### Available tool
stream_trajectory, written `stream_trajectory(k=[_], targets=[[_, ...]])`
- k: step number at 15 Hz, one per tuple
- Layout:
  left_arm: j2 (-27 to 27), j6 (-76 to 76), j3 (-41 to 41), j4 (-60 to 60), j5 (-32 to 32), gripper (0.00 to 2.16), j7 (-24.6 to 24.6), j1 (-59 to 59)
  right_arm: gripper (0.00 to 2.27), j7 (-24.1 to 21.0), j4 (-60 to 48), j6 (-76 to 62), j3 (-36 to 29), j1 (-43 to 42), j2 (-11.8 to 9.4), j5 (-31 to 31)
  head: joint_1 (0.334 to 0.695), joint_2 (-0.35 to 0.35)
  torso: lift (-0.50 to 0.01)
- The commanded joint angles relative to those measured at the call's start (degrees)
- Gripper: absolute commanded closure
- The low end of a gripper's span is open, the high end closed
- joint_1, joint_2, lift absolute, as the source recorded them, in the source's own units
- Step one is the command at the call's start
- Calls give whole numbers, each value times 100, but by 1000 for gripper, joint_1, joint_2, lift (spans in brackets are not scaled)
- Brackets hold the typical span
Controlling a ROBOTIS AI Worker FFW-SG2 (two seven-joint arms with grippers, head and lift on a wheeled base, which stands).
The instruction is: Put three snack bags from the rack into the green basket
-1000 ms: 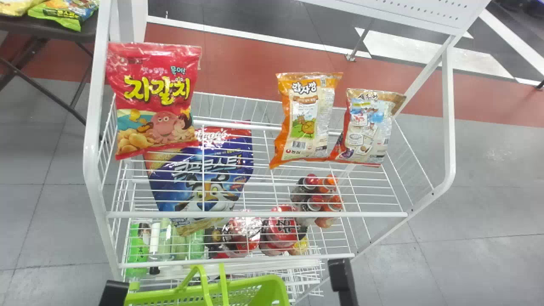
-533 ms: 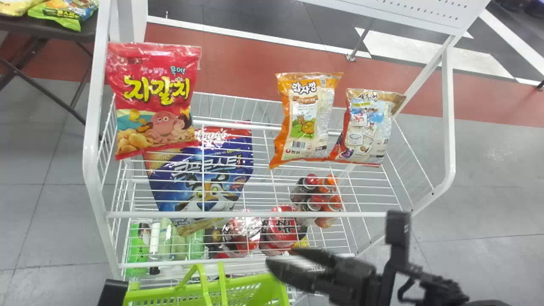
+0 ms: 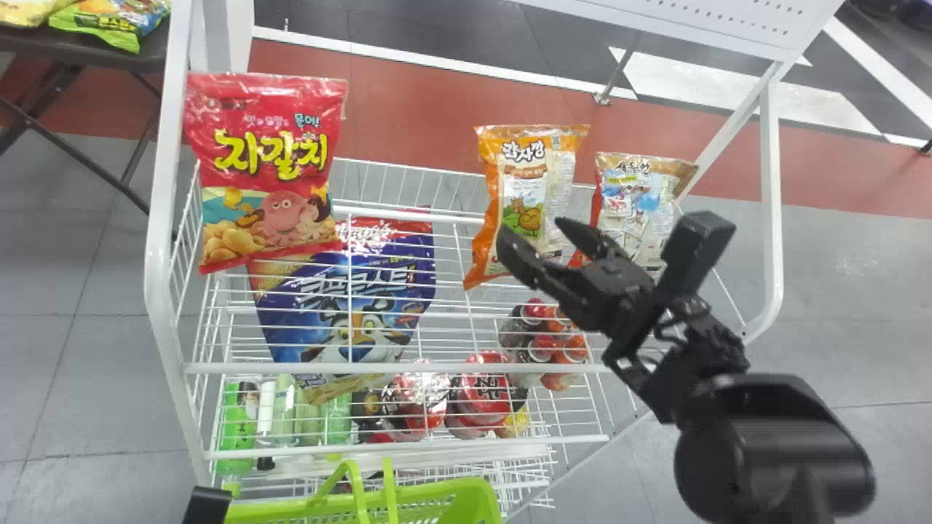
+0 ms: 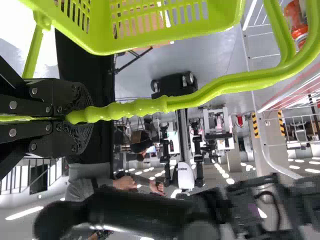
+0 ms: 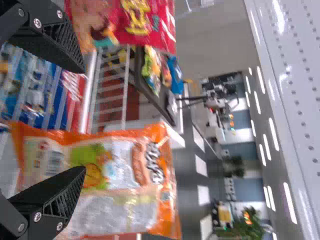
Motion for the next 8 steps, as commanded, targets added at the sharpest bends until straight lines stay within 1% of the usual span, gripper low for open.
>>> stream_trajectory(k=[1,3,5,6,8], targets=[[-15,151,-99,61,-62,1568,9,-125,140,-246,393,-80,21,-352,-7,211,695,-350,0],[-15,291,-125,105,-53,1568,0,-222,140,-519,744,-45,83,-607,-16,527,695,-350,0],[-15,298,-222,140,-71,1568,0,-345,154,-501,1184,-10,118,-844,-25,633,695,-350,0],[-15,298,-222,140,-71,1568,0,-354,488,-369,1315,43,118,-941,-43,589,695,-350,0],[-15,298,-231,167,-71,1568,0,-380,1460,-193,1351,219,136,-1029,-51,519,695,-350,0]])
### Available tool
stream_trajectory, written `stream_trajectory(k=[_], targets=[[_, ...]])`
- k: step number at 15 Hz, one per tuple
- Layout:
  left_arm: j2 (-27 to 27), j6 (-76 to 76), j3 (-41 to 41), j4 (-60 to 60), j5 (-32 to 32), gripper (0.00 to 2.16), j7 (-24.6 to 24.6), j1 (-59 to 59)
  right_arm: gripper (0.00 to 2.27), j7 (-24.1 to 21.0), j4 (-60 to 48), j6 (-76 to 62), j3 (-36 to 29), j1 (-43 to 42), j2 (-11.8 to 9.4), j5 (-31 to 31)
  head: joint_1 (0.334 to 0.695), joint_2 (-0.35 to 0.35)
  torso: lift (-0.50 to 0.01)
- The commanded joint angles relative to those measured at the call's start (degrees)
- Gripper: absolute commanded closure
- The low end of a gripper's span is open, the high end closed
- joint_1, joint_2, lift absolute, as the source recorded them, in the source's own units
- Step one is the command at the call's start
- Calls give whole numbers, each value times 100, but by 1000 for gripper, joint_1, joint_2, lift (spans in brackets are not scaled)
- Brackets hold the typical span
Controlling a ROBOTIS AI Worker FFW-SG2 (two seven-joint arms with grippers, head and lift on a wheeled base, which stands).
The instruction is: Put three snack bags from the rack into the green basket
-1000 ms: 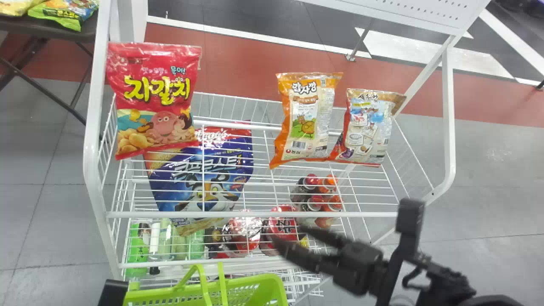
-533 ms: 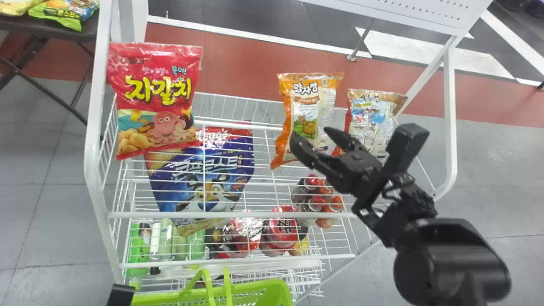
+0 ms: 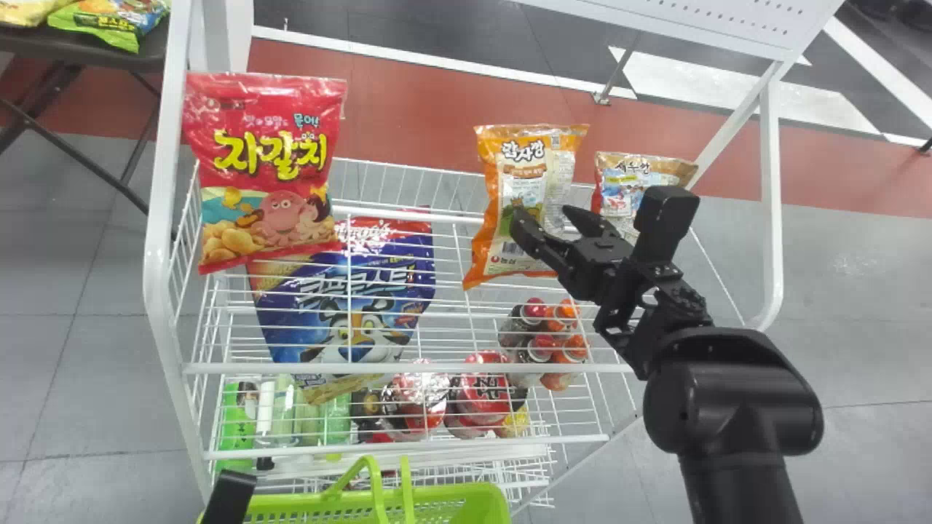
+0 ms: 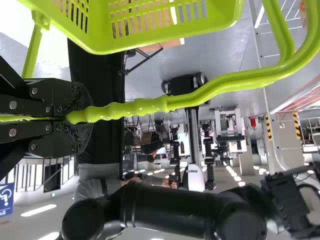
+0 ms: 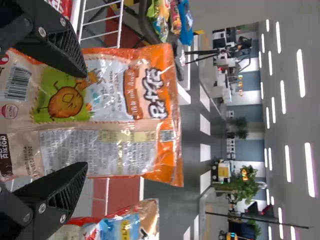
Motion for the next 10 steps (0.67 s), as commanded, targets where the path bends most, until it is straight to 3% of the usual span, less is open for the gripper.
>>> stream_trajectory(k=[1,4,10], targets=[[-15,25,-10,38,-1,1568,0,-52,1700,99,46,266,6,-143,-20,-66,695,-350,0],[-15,25,-10,99,-1,1568,0,-78,2233,222,152,688,24,-468,-64,-13,695,-350,0],[-15,25,-1,117,8,1568,8,-87,2240,135,-999,231,-213,709,-29,-813,695,-350,0]])
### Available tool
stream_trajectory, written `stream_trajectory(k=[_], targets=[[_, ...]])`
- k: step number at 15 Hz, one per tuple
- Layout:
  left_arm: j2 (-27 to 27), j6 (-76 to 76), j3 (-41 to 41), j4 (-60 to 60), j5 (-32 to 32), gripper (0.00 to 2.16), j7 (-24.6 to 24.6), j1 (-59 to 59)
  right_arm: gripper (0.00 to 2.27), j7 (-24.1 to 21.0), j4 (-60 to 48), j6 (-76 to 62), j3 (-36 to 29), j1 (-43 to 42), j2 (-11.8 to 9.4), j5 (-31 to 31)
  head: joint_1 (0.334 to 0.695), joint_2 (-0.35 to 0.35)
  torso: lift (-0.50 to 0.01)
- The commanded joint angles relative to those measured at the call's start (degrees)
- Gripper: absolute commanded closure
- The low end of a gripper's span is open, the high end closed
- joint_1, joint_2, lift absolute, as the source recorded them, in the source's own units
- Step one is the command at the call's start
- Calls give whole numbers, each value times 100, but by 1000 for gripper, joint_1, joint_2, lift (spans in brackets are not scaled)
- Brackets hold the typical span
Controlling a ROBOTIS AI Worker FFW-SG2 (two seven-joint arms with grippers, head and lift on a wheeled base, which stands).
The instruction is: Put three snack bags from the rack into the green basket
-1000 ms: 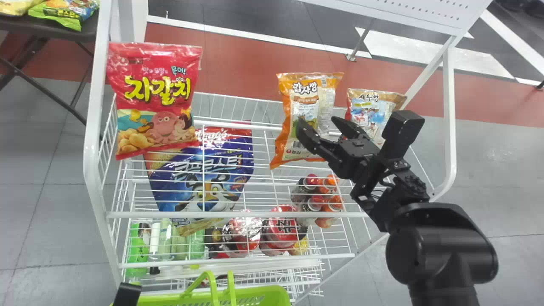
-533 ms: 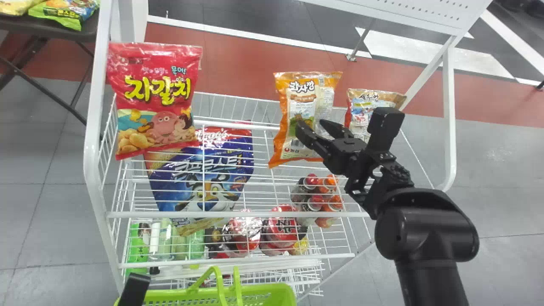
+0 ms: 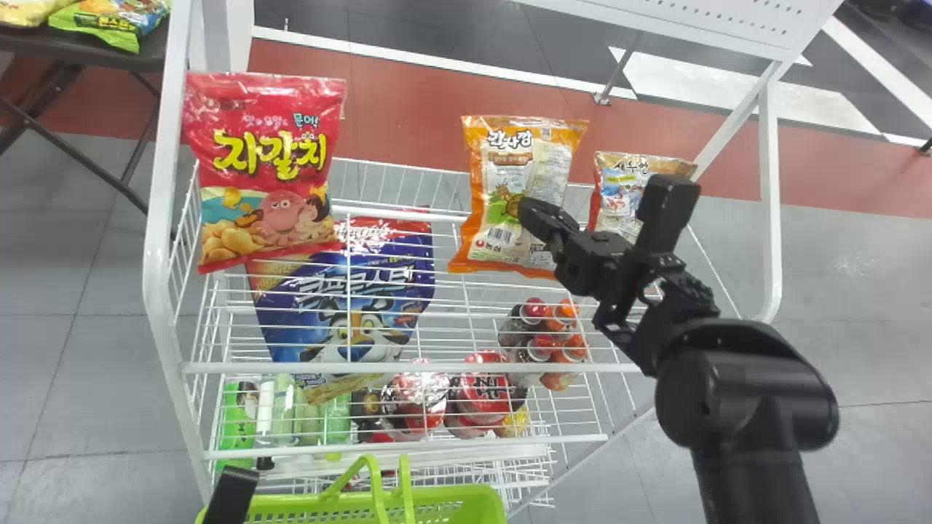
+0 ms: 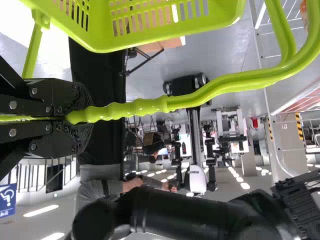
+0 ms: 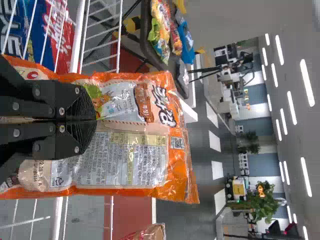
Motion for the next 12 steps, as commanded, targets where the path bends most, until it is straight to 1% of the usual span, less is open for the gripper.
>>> stream_trajectory(k=[1,3,5,8,9,10,11,12], targets=[[-15,24,17,-9,0,1568,0,0,2240,69,-648,-282,-171,701,9,-309,695,-350,0],[-15,24,17,0,0,1568,17,0,2240,192,-1386,-36,-479,1290,9,-766,695,-350,0],[-15,-18,26,-9,0,1568,17,44,2240,500,-2151,896,-892,1729,53,-1144,695,-350,0],[-15,-193,53,-9,9,1568,26,105,2240,922,-3056,2636,-1832,2345,396,-1943,695,-350,0],[-15,-246,88,-26,9,1568,26,149,2240,1027,-3171,2987,-1999,2485,449,-2084,695,-350,0],[-15,-281,114,-70,9,1568,26,185,2240,1185,-3294,3603,-2166,2547,457,-2207,695,-350,0],[-15,-281,123,-97,9,1568,26,193,2240,1387,-3443,4271,-2316,2644,466,-2225,695,-350,0],[-15,-316,132,-97,9,1568,26,193,2240,1493,-3592,4868,-2456,2784,466,-2225,695,-350,0]])
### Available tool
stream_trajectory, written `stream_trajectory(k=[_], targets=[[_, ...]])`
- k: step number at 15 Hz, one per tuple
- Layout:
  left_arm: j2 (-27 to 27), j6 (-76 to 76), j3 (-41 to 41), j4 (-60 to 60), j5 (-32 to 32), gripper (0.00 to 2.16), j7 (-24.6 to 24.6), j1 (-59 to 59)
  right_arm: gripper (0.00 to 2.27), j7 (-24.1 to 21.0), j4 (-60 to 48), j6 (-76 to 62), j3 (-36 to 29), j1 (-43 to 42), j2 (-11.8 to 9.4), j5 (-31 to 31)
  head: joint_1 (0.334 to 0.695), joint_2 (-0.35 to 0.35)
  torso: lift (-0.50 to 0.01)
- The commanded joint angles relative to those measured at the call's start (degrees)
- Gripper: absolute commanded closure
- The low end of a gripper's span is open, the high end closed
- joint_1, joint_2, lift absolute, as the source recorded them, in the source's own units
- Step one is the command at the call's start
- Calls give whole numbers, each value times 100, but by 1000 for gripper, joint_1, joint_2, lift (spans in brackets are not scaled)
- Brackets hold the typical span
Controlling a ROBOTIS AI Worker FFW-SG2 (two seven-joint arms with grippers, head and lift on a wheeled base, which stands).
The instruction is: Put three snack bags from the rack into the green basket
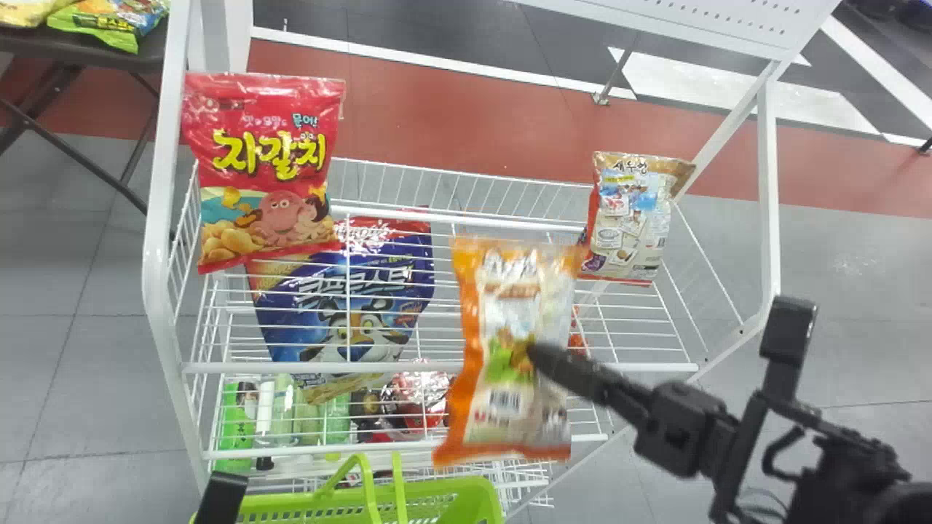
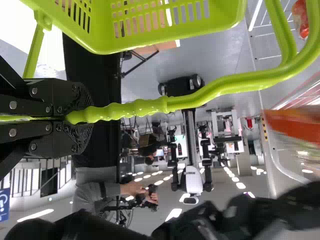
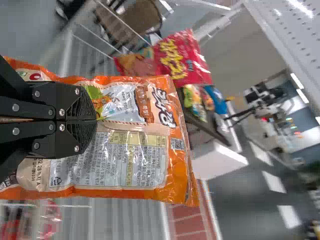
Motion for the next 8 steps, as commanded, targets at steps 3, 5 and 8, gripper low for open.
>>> stream_trajectory(k=[3,5,8], targets=[[-15,-74,36,-17,-3,1568,-1,1,2240,290,-158,1879,-379,501,19,-131,695,-350,0],[-15,-74,27,-17,-3,1568,-1,1,2240,317,176,1897,-98,598,1,-61,695,-350,0],[-15,-57,1,-35,-3,1568,-1,1,2240,308,923,1475,816,598,-139,361,695,-350,0]])
